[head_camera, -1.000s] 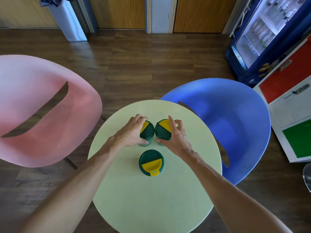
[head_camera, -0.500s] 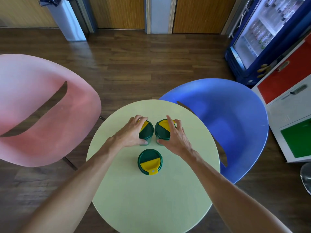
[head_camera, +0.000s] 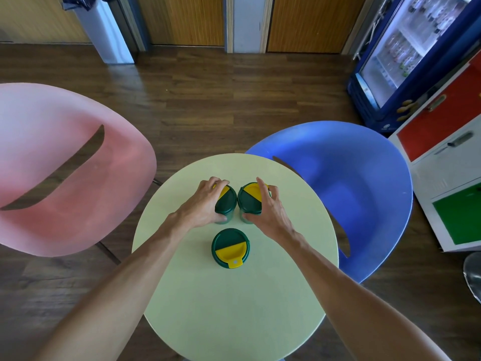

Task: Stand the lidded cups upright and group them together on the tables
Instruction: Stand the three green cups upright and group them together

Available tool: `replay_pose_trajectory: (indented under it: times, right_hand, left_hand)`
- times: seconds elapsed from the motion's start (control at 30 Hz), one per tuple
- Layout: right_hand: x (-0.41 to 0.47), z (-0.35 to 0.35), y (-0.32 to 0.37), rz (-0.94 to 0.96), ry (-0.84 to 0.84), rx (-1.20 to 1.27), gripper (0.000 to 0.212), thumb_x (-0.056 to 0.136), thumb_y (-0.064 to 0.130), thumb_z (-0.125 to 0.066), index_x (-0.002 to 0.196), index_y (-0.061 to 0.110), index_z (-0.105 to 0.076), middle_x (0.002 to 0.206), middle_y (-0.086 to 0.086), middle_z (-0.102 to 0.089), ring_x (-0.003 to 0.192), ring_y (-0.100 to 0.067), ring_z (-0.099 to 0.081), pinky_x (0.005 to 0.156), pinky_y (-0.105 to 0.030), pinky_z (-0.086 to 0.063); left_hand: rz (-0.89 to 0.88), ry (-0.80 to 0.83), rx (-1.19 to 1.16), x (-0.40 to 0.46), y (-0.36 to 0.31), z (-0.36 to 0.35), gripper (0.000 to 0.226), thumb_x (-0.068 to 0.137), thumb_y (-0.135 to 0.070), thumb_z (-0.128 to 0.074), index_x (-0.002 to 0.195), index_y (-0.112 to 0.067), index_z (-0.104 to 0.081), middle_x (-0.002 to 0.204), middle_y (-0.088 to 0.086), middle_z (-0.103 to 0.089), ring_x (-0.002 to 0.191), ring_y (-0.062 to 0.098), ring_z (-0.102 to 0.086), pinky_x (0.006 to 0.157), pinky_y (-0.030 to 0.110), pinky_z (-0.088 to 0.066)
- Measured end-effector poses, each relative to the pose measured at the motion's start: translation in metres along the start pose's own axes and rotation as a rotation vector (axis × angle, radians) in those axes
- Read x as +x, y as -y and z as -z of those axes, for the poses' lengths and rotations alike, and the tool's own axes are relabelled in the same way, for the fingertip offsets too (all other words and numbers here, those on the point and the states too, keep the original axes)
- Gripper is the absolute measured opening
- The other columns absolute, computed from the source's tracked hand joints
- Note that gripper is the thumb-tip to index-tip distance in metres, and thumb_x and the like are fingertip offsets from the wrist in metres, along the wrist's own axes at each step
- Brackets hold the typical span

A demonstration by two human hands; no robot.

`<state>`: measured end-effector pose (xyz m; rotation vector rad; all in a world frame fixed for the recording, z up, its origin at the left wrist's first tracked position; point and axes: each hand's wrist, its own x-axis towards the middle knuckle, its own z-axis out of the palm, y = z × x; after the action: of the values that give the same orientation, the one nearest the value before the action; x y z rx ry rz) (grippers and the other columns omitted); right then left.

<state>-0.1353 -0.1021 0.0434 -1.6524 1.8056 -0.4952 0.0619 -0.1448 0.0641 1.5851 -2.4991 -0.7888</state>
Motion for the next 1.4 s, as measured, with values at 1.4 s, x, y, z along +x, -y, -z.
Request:
replay_pose_trajectory:
  times: [1.4]
  right_hand:
    - [-0.087, -0.069, -0.046, 0.133, 0.155, 0.139, 0.067, 0.084, 0.026, -0.073, 0.141, 0.016, -0.039, 0.134, -0.003, -0.056, 0.111, -0.016, -0.058, 0.088, -0.036, -0.054]
  left_hand:
    - [0.121, -0.195, -0.523, -0.106, 0.008, -0.121, 0.065, 0.078, -0.017, -0.076, 0.135, -0.008, -0.044, 0.124, 0.003, -0.053, 0.109, 0.012, -0.06, 0.09, 0.032, -0.056]
